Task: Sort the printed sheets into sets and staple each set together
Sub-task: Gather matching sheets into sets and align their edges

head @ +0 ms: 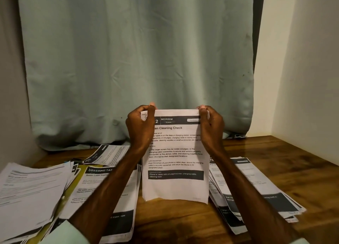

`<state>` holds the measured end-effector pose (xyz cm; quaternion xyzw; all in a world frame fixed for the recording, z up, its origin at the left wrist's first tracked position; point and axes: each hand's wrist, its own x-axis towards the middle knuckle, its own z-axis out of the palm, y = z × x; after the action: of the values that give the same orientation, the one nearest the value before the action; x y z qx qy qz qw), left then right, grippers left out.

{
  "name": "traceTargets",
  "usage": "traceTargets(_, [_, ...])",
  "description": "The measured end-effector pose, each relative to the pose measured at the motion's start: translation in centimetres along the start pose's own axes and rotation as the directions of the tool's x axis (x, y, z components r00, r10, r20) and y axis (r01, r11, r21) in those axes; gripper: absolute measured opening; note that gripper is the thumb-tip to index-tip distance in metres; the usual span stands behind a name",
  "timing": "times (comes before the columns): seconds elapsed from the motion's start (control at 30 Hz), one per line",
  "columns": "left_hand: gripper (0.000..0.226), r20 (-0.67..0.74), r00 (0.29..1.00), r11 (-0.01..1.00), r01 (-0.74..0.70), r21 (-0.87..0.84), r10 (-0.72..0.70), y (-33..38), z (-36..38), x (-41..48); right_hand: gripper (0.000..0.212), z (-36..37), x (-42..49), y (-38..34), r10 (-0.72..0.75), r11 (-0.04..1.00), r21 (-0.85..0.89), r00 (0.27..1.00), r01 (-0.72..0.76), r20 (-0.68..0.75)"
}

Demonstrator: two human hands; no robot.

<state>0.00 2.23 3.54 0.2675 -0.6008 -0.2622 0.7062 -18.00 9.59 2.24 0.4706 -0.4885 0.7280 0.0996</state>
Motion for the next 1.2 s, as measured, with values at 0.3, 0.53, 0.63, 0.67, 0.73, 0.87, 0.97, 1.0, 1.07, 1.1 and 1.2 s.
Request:
traceTargets(0.3, [0.027, -0.021, 0.994, 0.993, -0.106, 0.056, 0.108, -0.5, 0.0, 0.2, 0.03, -2.1, -1.1, 0.1, 0.178, 0.964, 0.149, 0.951, -0.22, 0.253])
traceTargets(0.53, [0.029, 0.115, 0.991, 0.996, 0.069, -0.064, -0.061, -0.6, -1.4, -2.1, 0.023, -3.8, -6.7, 3.1, 0.367, 0.886, 0.114, 0.83, -0.449, 0.42])
traceTargets(0.63, [0.033, 0.326, 0.906, 0.947, 0.311, -0.081, -0.27, -3.2, -3.0, -5.9, 0.019, -3.8, -8.9, 4.2, 0.403, 0.868, 0.113, 0.818, -0.484, 0.409])
traceTargets(0.67, [0.034, 0.376, 0.867, 0.928, 0.369, -0.048, -0.326, -4.2, -3.6, -7.3, 0.018, -3.7, -9.5, 4.4, 0.417, 0.863, 0.109, 0.816, -0.494, 0.401])
traceTargets(0.73, [0.036, 0.409, 0.834, 0.915, 0.403, 0.008, -0.371, -6.0, -4.1, -9.5, 0.016, -3.4, -10.4, 4.7, 0.429, 0.86, 0.108, 0.82, -0.499, 0.379])
traceTargets(0.87, [0.037, 0.358, 0.879, 0.944, 0.328, 0.025, -0.315, -6.4, -4.2, -9.9, 0.021, -3.2, -10.2, 4.1, 0.377, 0.894, 0.113, 0.863, -0.434, 0.336])
traceTargets(0.97, [0.035, 0.365, 0.894, 0.964, 0.261, 0.047, -0.259, -6.0, -4.5, -10.0, 0.018, -3.5, -10.5, 3.8, 0.371, 0.898, 0.122, 0.875, -0.423, 0.311])
traceTargets(1.0, [0.032, 0.372, 0.894, 0.967, 0.249, 0.055, -0.251, -6.0, -4.6, -10.6, 0.016, -3.7, -11.0, 4.0, 0.385, 0.898, 0.092, 0.869, -0.431, 0.311])
traceTargets(1.07, [0.022, 0.371, 0.888, 0.961, 0.269, 0.059, -0.271, -6.3, -4.7, -11.7, 0.015, -3.9, -12.2, 4.6, 0.418, 0.897, 0.004, 0.849, -0.443, 0.323])
traceTargets(1.1, [0.02, 0.359, 0.889, 0.958, 0.281, 0.064, -0.285, -6.5, -4.6, -12.1, 0.017, -4.1, -12.8, 4.9, 0.433, 0.895, -0.044, 0.84, -0.444, 0.327])
traceTargets(1.2, [0.018, 0.313, 0.919, 0.97, 0.214, 0.115, -0.24, -6.5, -4.3, -11.7, 0.036, -4.6, -12.9, 5.0, 0.412, 0.911, -0.173, 0.84, -0.375, 0.352])
